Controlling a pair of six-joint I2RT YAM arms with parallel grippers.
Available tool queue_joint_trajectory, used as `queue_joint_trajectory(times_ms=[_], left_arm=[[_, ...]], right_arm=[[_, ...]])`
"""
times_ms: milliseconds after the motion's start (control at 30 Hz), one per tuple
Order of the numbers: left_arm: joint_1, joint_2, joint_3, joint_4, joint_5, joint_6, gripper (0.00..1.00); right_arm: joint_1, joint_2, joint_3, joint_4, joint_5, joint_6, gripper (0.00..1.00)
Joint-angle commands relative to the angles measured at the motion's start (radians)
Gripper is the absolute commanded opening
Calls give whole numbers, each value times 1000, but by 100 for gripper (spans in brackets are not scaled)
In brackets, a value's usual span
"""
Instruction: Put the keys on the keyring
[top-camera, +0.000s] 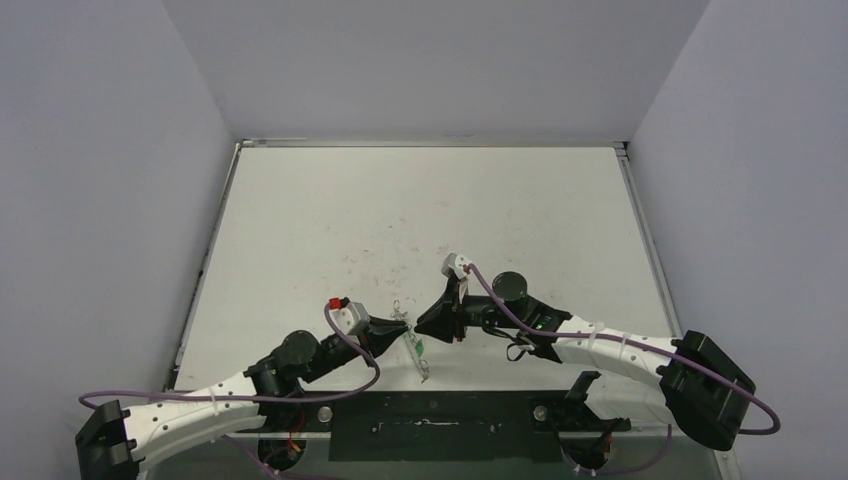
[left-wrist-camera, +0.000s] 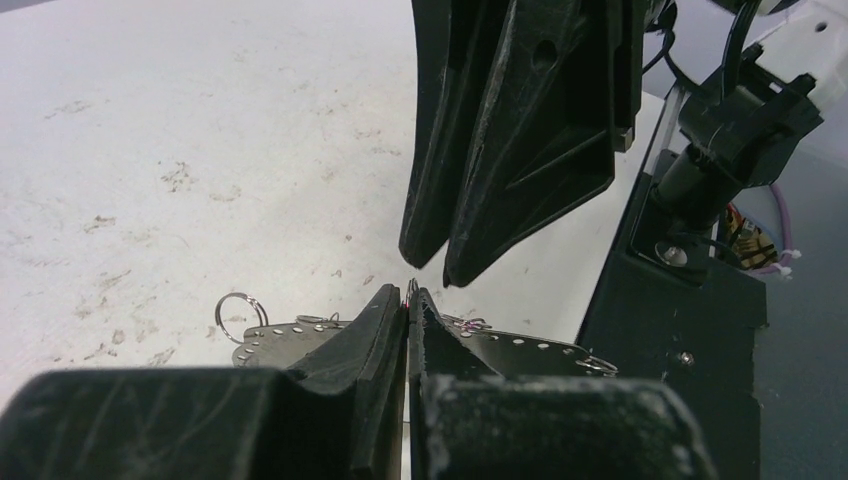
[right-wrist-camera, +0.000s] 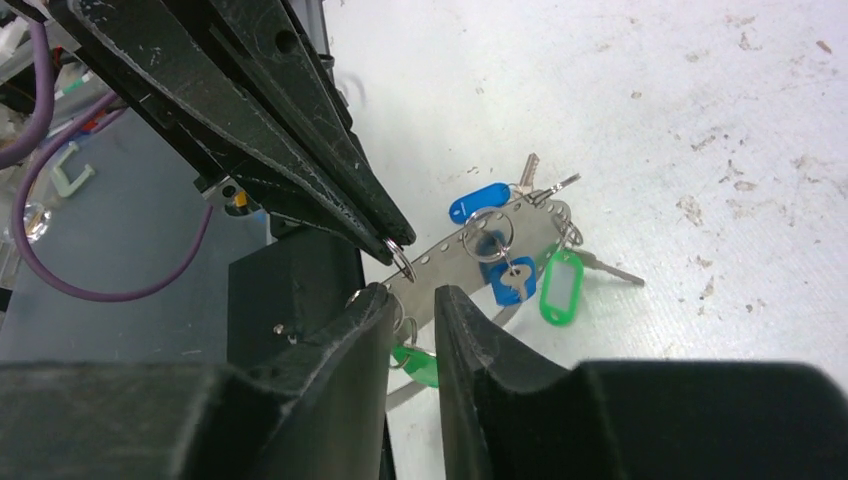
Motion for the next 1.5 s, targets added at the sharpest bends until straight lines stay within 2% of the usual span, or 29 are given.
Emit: queue_joint_trajectory(times_ms=[0,133,233,333,500,667,833,1033,1100,1233,1267,1467], left_arm=[[-2,-46,78,-142,3,30,0],[-3,-40,166,-308,35,70,0],[-2,7,259,-432,87,112,0],[-2,76,346,-559,135,159,0],[-2,203,472,-713,202,259,0],[-3,271,522,-730,244,292,0],[-2,283,520,-701,272,296,0],[-3,275,499,-670,285,279,0],[-3,272,494,-661,286,275,0],[-3,267,489,-653,285,273,0],[-3,265,487,-651,284,274,0],[-2,246,471,-638,255,263,0]], right_arm=[[0,-41,41,-47,1,-74,34],[0,-100,78,-199,-4,-228,52],[0,-130,96,-281,-74,-361,62],[0,-128,119,-356,-147,-487,64],[15,-83,145,-355,-224,-545,62],[47,-31,157,-341,-232,-598,53],[72,25,170,-320,-234,-612,41],[78,58,171,-270,-202,-595,32],[79,64,175,-266,-195,-594,25],[79,77,182,-271,-187,-593,3],[79,82,183,-274,-183,-593,0],[78,89,176,-267,-151,-569,0]])
